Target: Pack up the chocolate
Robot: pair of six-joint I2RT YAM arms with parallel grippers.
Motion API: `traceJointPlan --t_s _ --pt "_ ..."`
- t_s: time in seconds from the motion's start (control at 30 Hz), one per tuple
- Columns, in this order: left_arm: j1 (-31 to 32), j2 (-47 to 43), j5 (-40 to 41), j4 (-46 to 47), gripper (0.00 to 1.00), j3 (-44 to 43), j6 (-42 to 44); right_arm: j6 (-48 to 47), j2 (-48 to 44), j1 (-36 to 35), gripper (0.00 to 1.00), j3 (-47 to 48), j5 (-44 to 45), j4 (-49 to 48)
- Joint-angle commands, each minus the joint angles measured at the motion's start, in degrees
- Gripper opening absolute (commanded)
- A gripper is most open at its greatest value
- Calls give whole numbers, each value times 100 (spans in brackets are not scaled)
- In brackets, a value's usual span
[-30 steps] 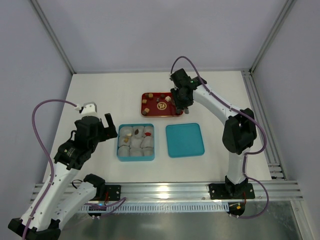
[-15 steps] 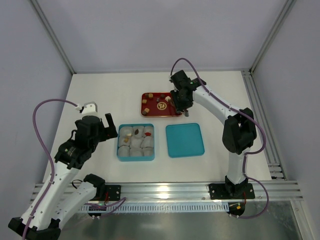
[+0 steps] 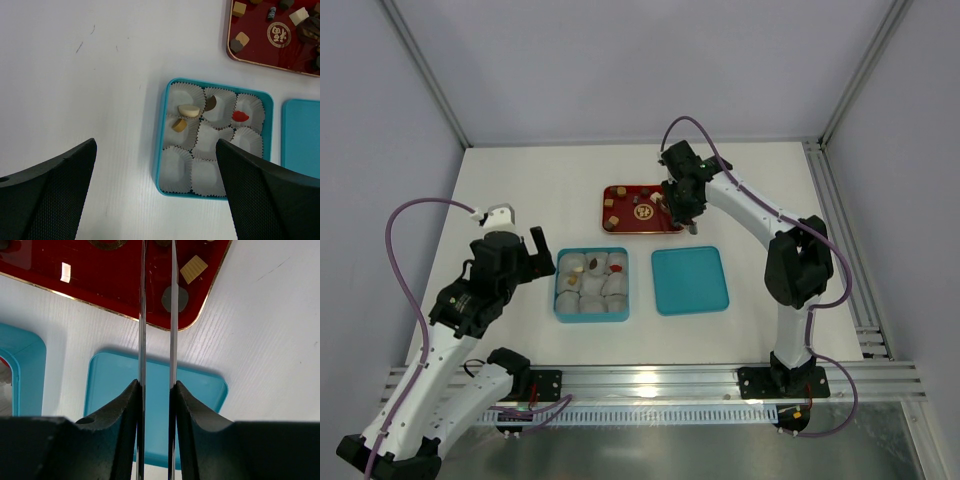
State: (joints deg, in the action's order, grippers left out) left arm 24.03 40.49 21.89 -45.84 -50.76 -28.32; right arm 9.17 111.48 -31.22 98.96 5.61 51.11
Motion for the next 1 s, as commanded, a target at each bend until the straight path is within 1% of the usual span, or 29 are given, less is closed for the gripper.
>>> traceJointPlan --t_s 0.0,0.77,0.97 --pt "14 -24 70 111 100 -39 -69 6 -337 20 29 159 -60 21" --pt "14 -15 79 111 100 -39 -69 94 -724 11 29 177 -147 65" --pt "14 -24 70 102 100 -39 -69 173 -1093 -182 28 89 -191 109"
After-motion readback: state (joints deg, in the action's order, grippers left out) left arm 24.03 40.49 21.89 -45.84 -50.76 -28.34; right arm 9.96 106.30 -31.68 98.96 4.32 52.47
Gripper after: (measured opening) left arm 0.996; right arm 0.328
